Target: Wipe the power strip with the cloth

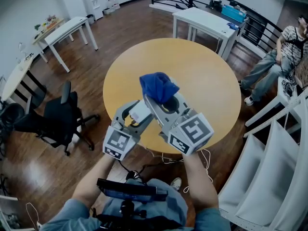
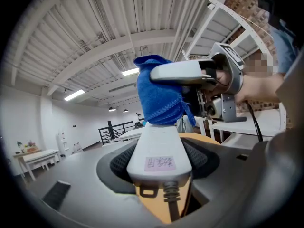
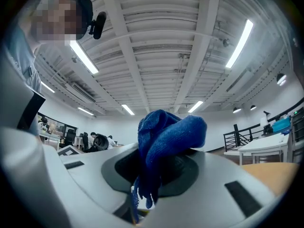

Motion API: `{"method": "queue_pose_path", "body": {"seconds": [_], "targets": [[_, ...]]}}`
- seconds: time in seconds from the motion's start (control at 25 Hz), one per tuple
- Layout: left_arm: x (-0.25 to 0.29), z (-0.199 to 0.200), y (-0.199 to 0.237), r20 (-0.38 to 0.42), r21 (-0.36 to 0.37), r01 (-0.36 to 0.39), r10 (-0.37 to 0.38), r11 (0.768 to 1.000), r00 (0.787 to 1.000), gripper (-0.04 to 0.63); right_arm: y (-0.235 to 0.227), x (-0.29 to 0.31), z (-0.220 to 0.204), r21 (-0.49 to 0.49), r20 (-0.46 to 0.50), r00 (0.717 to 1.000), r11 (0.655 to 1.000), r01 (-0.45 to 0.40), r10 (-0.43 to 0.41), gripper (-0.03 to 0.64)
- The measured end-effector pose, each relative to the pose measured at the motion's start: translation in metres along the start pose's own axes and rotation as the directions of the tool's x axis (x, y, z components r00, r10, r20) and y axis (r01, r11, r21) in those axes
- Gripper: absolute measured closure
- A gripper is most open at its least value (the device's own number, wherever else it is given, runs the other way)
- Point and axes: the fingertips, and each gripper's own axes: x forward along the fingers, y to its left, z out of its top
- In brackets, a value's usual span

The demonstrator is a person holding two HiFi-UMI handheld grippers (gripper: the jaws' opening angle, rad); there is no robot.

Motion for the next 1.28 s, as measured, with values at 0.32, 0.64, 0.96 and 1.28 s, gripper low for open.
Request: {"method": "queue_pose_path", "body": {"seconds": [0.32,0.64,0.96,1.28], "targets": [[0.0,0.0,0.008,-0.012,-0.063,-0.019,0.019,0.998,1.0,0.304,0.045,0.015,-0.016,0.048,-0.008,0.993,0.992,-0.115,0.116,0.552],[-0.011,-0.006,0.025,0.024,-0.139,-0.031,0.035,0.99,0.999,0.304,0.052,-0.003,-0.002,0.029,0.042,0.994,0.994,-0.104,0.103,0.552],[-0.02,-0.009,0.041,0.053,-0.207,-0.055,0.067,0.977,0.996,0.304,0.027,-0.026,-0.012,0.024,0.039,0.999,0.999,-0.034,0.033,0.552],[-0.027,0.005,0.025,0.053,-0.174,-0.007,0.017,0.985,0.998,0.304,0.01,-0.035,-0.021,0.017,0.012,1.0,1.0,0.01,-0.01,0.552]]}}
